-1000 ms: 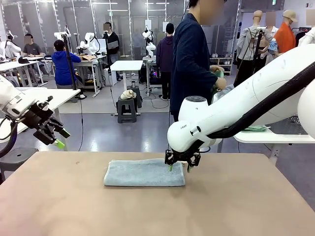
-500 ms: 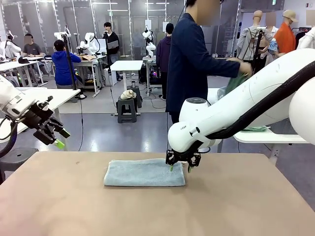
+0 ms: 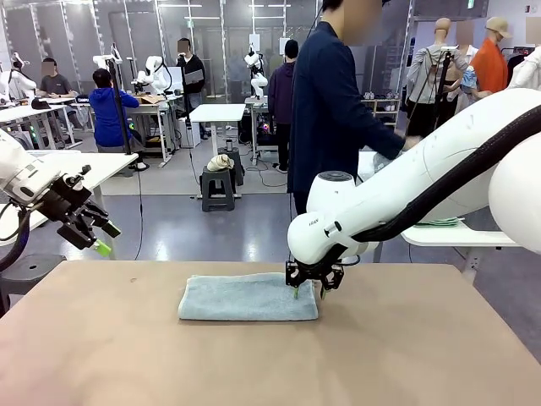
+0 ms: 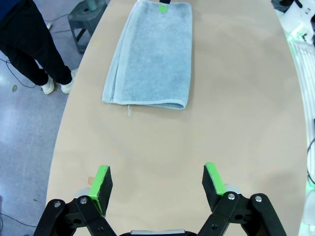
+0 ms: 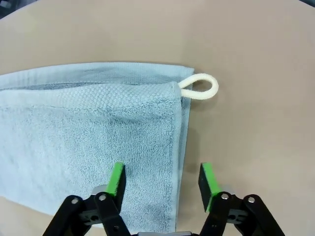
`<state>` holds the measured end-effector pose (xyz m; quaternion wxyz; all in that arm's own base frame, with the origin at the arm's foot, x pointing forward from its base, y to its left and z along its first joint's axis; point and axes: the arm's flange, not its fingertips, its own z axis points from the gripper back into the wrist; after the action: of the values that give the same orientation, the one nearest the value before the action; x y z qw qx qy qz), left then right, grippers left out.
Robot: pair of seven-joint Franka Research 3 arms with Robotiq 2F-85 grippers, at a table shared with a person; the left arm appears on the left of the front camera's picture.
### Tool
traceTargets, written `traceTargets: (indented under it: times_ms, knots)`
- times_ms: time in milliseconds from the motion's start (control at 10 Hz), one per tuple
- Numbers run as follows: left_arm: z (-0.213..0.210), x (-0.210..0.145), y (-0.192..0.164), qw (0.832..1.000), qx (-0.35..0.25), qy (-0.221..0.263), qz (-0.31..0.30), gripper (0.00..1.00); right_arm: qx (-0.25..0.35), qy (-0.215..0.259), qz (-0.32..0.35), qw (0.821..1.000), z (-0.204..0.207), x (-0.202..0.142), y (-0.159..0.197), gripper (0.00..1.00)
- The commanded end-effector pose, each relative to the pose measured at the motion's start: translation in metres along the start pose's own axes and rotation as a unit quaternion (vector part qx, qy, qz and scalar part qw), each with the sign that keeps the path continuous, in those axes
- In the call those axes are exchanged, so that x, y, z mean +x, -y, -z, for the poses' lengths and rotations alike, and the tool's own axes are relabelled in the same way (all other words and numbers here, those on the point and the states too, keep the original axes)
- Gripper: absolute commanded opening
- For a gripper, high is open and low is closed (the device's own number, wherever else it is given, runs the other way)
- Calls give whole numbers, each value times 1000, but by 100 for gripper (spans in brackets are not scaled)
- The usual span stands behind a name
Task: Fold the towels and place them in the basket.
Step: When a person lays out a Towel with hook on the table, fold it in half twice.
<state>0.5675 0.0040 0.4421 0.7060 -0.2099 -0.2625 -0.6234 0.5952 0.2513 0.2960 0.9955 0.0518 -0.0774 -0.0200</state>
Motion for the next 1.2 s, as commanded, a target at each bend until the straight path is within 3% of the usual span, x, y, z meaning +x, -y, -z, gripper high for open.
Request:
traceTargets:
  times_ms: [0,500,1100]
  knots:
    - [-1,1,-1,1000,2,-5,2,93,-14,12,5,1000,5,4,-4,63]
    - [-1,1,-1,1000,2,-5,2,93,-16,6,1,1000,9,3,-5,61]
    - [-1,1,-1,1000,2,-5,2,93,-21,0,2,1000,11,1,-1,2]
